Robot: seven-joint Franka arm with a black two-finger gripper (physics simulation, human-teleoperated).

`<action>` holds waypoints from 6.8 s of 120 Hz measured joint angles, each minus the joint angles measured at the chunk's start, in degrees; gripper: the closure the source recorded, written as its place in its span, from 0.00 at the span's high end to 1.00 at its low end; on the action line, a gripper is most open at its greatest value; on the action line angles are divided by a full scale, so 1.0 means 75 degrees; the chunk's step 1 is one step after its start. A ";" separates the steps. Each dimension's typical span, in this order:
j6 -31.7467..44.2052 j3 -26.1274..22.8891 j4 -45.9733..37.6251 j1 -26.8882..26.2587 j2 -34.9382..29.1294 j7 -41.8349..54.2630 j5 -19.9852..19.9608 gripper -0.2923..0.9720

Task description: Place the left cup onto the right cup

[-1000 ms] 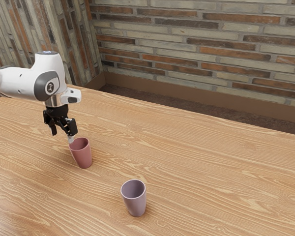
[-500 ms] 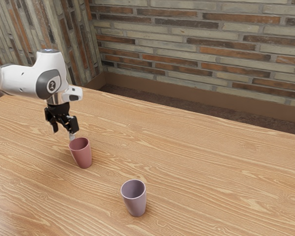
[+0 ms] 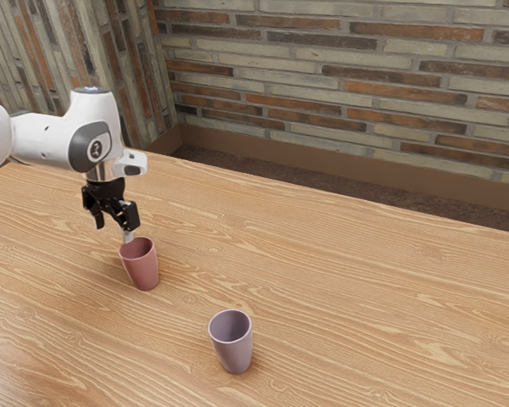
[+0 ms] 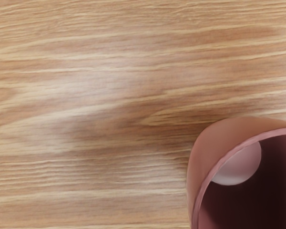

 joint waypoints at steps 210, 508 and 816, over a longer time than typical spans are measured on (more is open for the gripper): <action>0.0001 -0.0109 -0.0009 -0.0109 0.0256 -0.0248 -0.0006 0.47; 0.0065 -0.0259 -0.0009 -0.0172 0.0270 -0.0379 0.0303 0.15; -0.0800 -0.0283 -0.0397 -0.2546 -0.2065 -0.0355 0.0337 0.15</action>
